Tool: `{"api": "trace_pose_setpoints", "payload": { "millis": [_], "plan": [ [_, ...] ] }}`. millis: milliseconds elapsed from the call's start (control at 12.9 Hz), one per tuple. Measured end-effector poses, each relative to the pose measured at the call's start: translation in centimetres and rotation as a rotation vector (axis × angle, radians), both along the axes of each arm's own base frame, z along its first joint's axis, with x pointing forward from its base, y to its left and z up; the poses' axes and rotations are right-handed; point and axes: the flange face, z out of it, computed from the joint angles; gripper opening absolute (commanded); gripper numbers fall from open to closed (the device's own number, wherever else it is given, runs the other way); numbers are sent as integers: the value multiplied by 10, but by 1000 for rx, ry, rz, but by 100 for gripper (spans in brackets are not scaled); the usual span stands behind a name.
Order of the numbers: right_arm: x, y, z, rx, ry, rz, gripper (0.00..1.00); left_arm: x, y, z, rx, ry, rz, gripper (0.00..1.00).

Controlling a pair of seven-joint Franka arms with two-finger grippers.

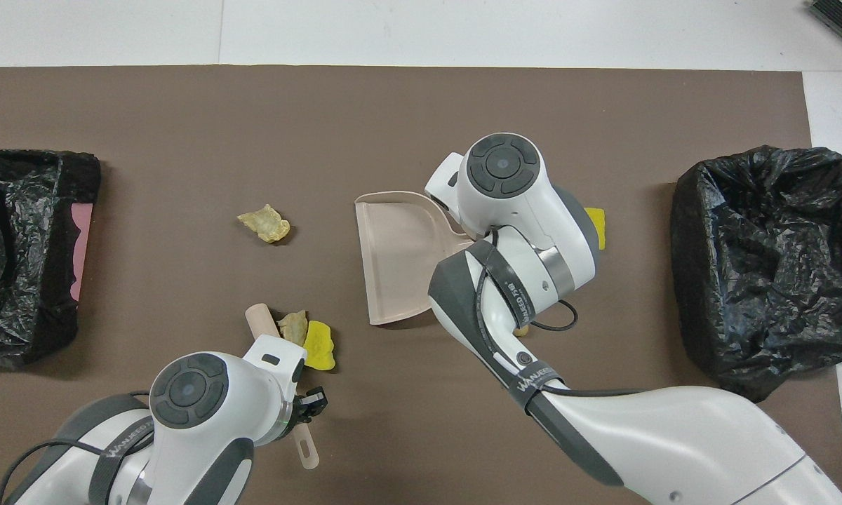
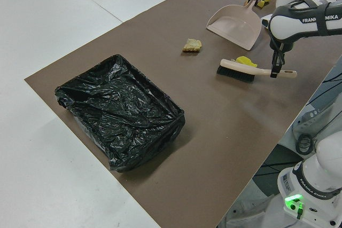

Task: Sweep and dump trash in bin
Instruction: 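Brush the gathered pieces into the dustpan with the left gripper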

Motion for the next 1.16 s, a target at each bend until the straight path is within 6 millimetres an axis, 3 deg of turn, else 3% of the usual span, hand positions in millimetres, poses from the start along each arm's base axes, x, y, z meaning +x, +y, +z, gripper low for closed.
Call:
{"api": "trace_pose_setpoints", "payload": {
  "millis": [310, 620, 1008, 1163],
  "plan": [
    [-5, 14, -2, 10, -23, 27, 0, 21, -16, 1, -60, -29, 42, 0],
    [-16, 36, -4, 22, -40, 56, 0, 45, -53, -2, -96, -87, -22, 0],
    [-17, 37, -5, 21, -40, 43, 0, 79, -76, 19, -153, -151, -118, 0],
    [-17, 36, -6, 20, -38, 38, 0, 91, -76, 27, -163, -167, -120, 0]
  ]
}}
